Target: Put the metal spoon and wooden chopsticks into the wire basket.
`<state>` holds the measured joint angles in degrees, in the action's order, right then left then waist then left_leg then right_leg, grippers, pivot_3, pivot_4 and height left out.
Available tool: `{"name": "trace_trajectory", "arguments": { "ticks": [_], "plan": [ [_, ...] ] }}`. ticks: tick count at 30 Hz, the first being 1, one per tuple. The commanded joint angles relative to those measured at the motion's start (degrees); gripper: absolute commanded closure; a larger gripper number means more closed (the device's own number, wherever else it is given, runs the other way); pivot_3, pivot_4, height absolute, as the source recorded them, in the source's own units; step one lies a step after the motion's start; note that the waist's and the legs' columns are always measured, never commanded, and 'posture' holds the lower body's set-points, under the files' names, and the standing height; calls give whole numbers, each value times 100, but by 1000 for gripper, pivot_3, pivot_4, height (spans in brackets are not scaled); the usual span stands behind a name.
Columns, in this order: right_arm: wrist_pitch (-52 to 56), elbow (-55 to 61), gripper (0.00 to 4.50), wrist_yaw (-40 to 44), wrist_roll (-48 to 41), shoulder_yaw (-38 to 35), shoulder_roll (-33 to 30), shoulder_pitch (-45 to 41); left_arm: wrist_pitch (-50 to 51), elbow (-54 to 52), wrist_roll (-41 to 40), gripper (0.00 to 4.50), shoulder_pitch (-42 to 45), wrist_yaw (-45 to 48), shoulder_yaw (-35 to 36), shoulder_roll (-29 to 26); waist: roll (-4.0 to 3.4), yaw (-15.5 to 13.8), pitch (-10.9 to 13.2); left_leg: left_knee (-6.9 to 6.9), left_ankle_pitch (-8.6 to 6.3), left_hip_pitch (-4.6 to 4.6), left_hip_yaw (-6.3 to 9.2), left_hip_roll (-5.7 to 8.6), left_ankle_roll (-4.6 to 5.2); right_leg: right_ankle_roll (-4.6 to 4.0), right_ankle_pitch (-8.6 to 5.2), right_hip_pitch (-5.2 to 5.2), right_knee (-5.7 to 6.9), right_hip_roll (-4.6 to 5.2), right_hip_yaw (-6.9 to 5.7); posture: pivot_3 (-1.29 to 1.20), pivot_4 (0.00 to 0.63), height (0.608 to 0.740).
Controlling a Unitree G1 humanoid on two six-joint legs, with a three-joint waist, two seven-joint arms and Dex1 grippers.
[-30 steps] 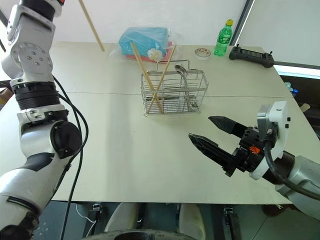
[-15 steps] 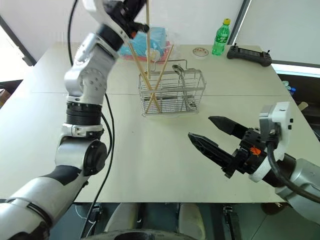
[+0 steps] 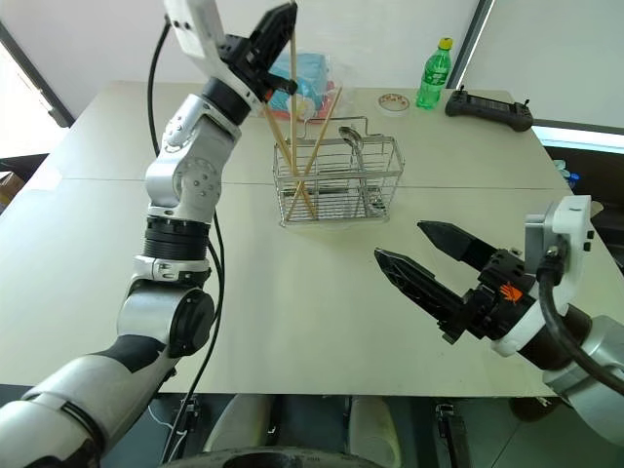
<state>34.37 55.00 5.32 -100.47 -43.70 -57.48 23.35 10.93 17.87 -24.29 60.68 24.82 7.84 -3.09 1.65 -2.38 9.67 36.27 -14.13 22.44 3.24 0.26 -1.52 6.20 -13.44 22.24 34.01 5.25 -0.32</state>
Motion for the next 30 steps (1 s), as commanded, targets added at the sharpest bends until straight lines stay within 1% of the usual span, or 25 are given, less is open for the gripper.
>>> {"name": "trace_trajectory", "arguments": {
  "ticks": [1,2,5,6,9,10,15,18,20,22,26,27,28,29,30],
  "plan": [
    [-197,-53,0,-91,-203,-139,-69,-184,-131,-198,44,4448,7,13,-94,58,0,1,0,0,0,0,0,0,0,0,0,0,0,0,0,0,150,720],
    [-206,-87,0,-115,-226,-127,-72,-226,-132,-186,47,4448,-14,-3,-94,68,0,4,0,0,0,0,0,0,0,0,0,0,0,0,0,0,150,720],
    [-170,-155,0,-139,-235,-118,-79,-286,46,-415,-45,3418,-149,71,-147,83,-3,9,-2,-1,0,-2,0,0,0,0,0,0,0,0,0,0,150,720],
    [-160,-167,0,-133,-231,-119,-73,-294,129,-509,-75,2996,-188,89,-171,80,-3,6,-2,-2,0,-3,0,-1,0,-1,0,0,0,0,0,0,150,720],
    [-167,-216,0,-137,-209,-60,-56,-352,354,-749,-125,1361,-274,66,-206,76,-2,4,-1,-2,0,-1,2,-2,0,-1,0,1,0,-2,0,0,150,720],
    [-167,-237,0,-139,-188,-22,-58,-387,405,-808,-140,970,-296,72,-213,73,-2,3,-1,-2,0,-1,1,-2,0,-1,0,1,0,-2,0,0,150,720],
    [-158,-290,0,-147,-125,132,-36,-546,746,-1010,-268,970,-274,-34,-99,-20,-2,2,-1,0,0,-2,1,-1,0,-1,0,-1,-1,-1,1,0,150,720],
    [-116,-319,0,-79,-47,180,-17,-568,1132,-938,-472,970,-43,67,119,-420,-3,22,-1,-1,0,-2,3,-2,0,-1,-1,1,2,-4,1,0,150,720],
    [-64,-372,0,-5,-12,145,-36,-569,1507,-817,-640,970,122,270,204,-791,-3,26,-1,-2,0,-3,2,-7,0,-3,0,6,4,-10,2,0,150,720],
    [10,-455,0,117,45,58,-82,-566,1826,-624,-724,970,264,668,227,-1283,-4,20,-2,-3,0,-2,6,-10,1,-4,1,7,5,-17,2,0,150,720],
    [255,-777,0,495,226,-223,-216,-570,2241,192,-459,970,472,2059,-86,-2757,-11,50,-5,-7,0,-5,2,-11,1,-7,0,9,6,-18,4,0,150,720],
    [352,-877,0,654,333,-295,-270,-572,2006,279,-273,970,385,2595,-271,-3178,-13,60,-5,-7,0,-5,1,-11,1,-8,0,11,5,-18,4,0,150,720],
    [444,-971,0,804,427,-362,-319,-564,2040,272,-161,970,264,3193,-516,-3606,-11,66,-4,-9,-1,-5,2,-11,1,-9,-1,12,6,-18,4,0,150,720],
    [511,-1035,0,917,495,-409,-341,-558,2034,261,-75,970,182,3602,-692,-3878,-13,69,-4,-11,-1,-2,2,-13,1,-12,-2,17,5,-18,4,0,150,720],
    [602,-1127,0,1083,585,-469,-381,-552,1577,95,30,970,-75,4170,-802,-4187,-14,60,-5,-16,-1,-1,1,-15,1,-16,-3,18,3,-16,4,0,150,720]
  ]
}}
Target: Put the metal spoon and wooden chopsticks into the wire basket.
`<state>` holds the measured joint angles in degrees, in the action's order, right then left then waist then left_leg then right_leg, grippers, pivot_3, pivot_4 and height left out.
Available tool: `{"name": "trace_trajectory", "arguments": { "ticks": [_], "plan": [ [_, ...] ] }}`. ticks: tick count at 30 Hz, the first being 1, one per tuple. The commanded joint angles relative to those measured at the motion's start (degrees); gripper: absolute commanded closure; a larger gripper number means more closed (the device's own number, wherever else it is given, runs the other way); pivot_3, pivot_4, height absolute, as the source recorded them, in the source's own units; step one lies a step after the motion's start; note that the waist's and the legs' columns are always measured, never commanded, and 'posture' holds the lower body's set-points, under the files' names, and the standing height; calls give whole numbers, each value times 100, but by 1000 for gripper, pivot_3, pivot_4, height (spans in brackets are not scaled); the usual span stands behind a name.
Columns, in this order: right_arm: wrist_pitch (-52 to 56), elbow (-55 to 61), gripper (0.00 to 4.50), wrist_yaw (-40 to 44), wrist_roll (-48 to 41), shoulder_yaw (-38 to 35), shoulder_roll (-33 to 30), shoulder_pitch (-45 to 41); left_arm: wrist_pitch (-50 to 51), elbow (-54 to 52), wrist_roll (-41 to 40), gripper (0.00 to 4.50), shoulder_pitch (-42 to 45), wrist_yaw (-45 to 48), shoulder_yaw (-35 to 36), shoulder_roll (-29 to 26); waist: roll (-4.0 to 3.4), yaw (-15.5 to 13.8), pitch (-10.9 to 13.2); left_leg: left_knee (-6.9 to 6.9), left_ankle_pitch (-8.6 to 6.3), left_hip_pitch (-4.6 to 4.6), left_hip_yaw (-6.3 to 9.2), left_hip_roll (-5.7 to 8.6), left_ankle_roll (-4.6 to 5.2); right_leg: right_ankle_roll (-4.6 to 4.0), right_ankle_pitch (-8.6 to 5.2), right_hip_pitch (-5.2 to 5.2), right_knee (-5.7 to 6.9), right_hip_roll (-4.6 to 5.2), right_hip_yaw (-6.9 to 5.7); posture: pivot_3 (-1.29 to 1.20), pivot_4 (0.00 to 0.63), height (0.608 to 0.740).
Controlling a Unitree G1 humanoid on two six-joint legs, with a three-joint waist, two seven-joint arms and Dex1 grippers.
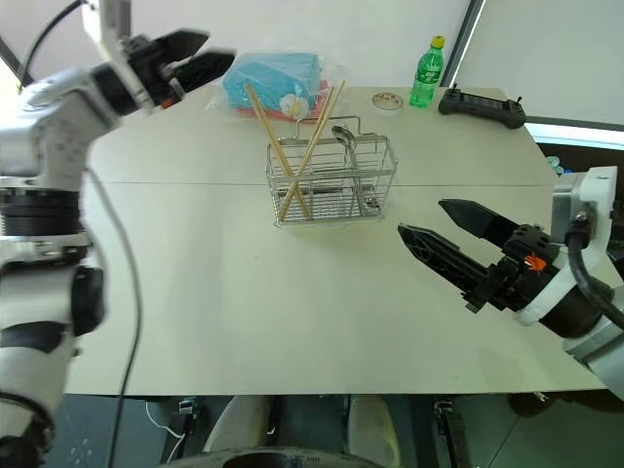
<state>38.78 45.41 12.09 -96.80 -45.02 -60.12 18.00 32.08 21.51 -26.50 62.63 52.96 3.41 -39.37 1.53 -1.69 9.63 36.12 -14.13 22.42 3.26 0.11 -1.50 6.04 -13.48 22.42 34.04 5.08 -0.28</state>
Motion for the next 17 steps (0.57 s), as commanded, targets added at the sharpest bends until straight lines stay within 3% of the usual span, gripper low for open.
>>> {"name": "trace_trajectory", "arguments": {
  "ticks": [1,5,9,17],
  "plan": [
    [261,-270,0,613,365,-399,-156,3,-576,-424,340,970,-487,1829,-549,-898,-6,-19,-2,-1,0,0,0,-1,0,-4,-3,0,-3,2,0,0,150,720],
    [556,-638,0,1268,945,-547,-272,16,-1461,-650,679,970,-1020,2759,-742,-1522,-7,-91,-2,-11,-1,7,-8,-13,-1,-16,-9,11,-5,28,-1,0,150,720],
    [689,-964,0,1821,1626,-519,-332,-53,-1079,-892,619,970,-1257,2971,-697,-1694,-7,-67,-1,2,-1,20,-11,-9,-2,-16,-9,10,-8,57,-6,0,150,720],
    [686,-1113,0,1976,2295,-64,-96,-421,-702,-1670,428,970,-1767,2815,-517,-1738,-18,-43,0,-7,-2,15,-66,-2,-1,-13,-9,16,-15,72,-6,0,150,720]
  ]
}}
